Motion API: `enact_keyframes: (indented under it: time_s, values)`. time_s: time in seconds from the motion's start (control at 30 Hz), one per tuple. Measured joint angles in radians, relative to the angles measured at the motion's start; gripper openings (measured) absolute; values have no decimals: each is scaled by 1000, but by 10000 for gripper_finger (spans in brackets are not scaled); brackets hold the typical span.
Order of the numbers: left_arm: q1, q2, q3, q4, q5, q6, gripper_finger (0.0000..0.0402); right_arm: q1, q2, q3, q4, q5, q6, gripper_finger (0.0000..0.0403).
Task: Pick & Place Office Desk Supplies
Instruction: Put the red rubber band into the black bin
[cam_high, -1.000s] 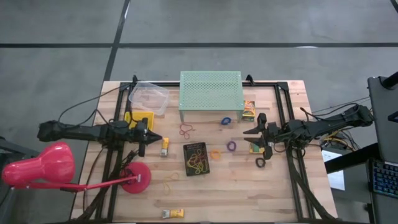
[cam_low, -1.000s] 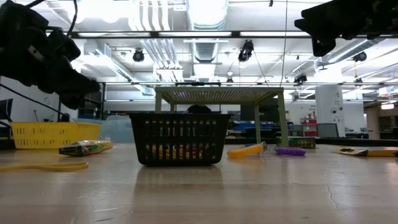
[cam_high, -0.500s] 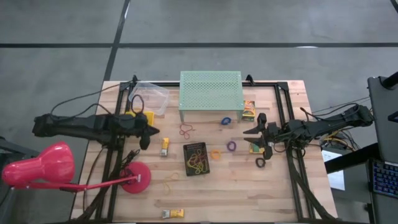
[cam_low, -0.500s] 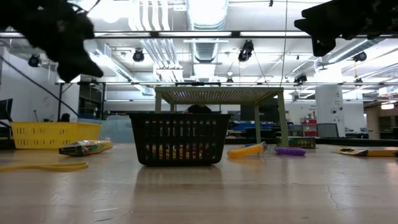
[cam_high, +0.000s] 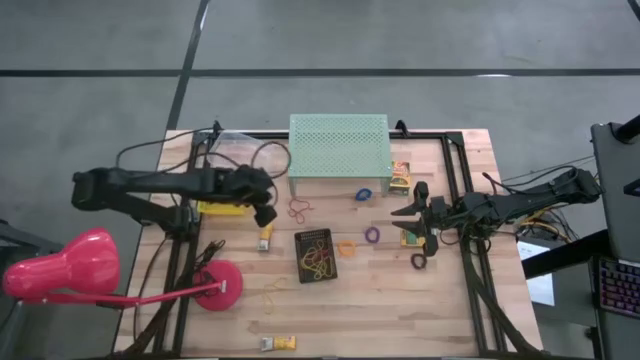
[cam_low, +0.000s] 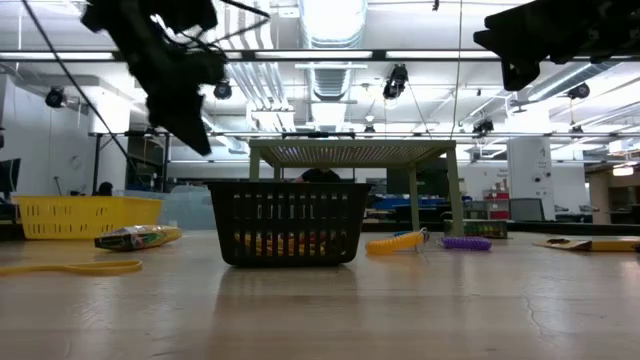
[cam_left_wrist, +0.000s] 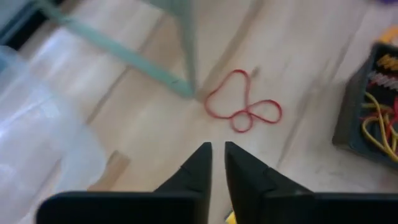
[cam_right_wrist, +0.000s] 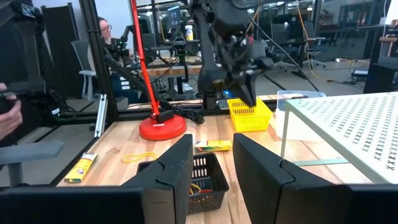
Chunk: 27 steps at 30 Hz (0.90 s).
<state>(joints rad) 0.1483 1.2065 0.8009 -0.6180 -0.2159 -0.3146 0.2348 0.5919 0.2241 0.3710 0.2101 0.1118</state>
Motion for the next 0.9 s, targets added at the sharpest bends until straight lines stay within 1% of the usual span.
enact_keyframes:
  time_s: [0.2, 0.37, 0.47, 0.63, 0.9]
  values:
    - [59, 121, -10, 153, 96, 146, 121, 0, 0, 0, 0, 0, 0, 114]
    - [61, 206, -23, 289, 105, 261, 157, 0, 0, 0, 0, 0, 0, 119]
    - [60, 268, -24, 328, 121, 308, 170, 0, 0, 0, 0, 0, 0, 116]
    - [59, 354, -30, 374, 139, 316, 183, 0, 0, 0, 0, 0, 0, 109]
    - [60, 422, -30, 429, 136, 315, 197, 0, 0, 0, 0, 0, 0, 107]
